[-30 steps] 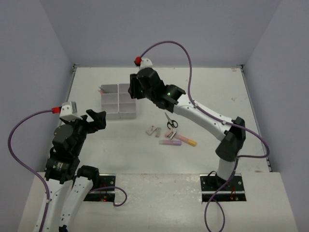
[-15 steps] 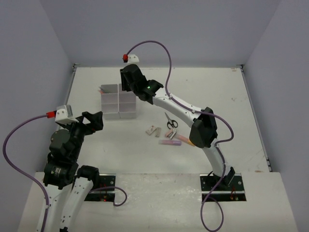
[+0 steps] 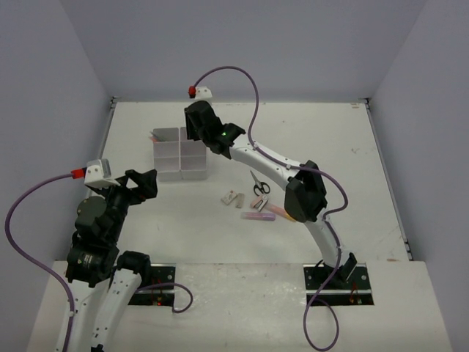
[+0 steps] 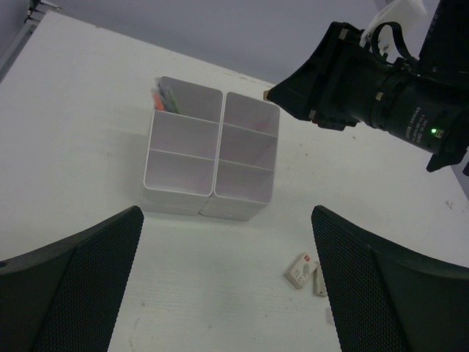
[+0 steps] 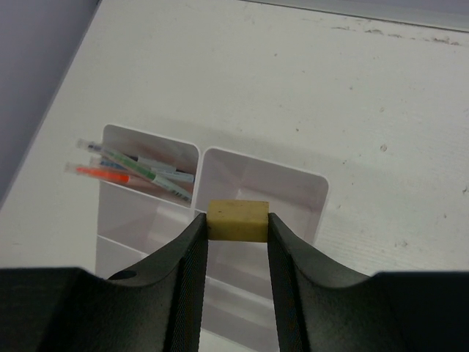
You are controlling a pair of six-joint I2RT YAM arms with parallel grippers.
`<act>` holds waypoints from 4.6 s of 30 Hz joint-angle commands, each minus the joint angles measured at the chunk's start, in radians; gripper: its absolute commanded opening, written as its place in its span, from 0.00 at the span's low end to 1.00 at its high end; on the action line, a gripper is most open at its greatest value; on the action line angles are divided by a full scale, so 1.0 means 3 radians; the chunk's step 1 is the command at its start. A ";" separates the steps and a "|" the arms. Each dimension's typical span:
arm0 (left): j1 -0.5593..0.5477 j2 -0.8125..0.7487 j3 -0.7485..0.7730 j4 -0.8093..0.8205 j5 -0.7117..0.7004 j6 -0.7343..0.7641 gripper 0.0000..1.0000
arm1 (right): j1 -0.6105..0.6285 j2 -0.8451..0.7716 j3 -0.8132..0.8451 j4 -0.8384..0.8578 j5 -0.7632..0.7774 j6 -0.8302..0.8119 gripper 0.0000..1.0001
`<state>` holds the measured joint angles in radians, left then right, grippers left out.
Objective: Sort the stationery into containers
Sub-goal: Place the stationery in the storage box, then place the pen in the storage box, then place the stationery in the storage box.
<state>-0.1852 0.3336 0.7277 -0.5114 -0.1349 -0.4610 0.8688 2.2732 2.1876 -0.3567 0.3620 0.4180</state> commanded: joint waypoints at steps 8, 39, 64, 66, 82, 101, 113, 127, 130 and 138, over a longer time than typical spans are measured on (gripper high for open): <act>0.0029 0.0018 0.0044 0.0062 0.0067 0.0033 1.00 | -0.0115 0.0300 0.0149 0.0087 -0.0029 0.0120 0.32; 0.0036 0.0021 0.0065 0.0022 -0.0005 0.0018 1.00 | -0.0065 -0.1972 -0.3050 -0.0665 -0.0888 -0.1870 0.96; 0.0034 -0.0017 0.0043 0.0048 0.0056 0.0038 1.00 | -0.0144 -0.0728 -0.2252 -0.1187 -0.1576 -0.2553 0.78; 0.0034 -0.0018 0.0039 0.0053 0.0061 0.0039 1.00 | -0.0140 -0.0671 -0.2240 -0.1209 -0.1580 -0.2544 0.76; 0.0034 -0.0018 0.0039 0.0063 0.0087 0.0044 1.00 | -0.0120 -0.1586 -0.2398 -0.1213 -0.1233 -0.2246 0.26; 0.0048 -0.0014 0.0043 0.0044 -0.0021 0.0023 1.00 | -0.0074 -0.0780 -0.0385 0.0026 -0.0377 0.0232 0.25; 0.0055 0.0123 0.0050 0.0033 0.0001 0.0028 1.00 | 0.0085 0.0114 0.0426 0.0209 0.0733 0.0234 0.25; 0.0054 0.0129 0.0041 0.0052 0.0044 0.0033 1.00 | 0.0070 0.0285 0.0178 0.0338 0.0694 0.0120 0.32; 0.0055 0.0143 0.0044 0.0048 0.0053 0.0036 1.00 | 0.0064 0.0264 0.0075 0.0389 0.0648 0.0120 0.33; 0.0055 0.0138 0.0043 0.0054 0.0042 0.0039 1.00 | 0.0061 0.0314 0.0038 0.0396 0.0553 0.0061 0.37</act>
<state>-0.1772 0.3695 0.7277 -0.5106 -0.1299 -0.4606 0.8898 2.3606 2.2005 -0.2839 0.5304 0.4516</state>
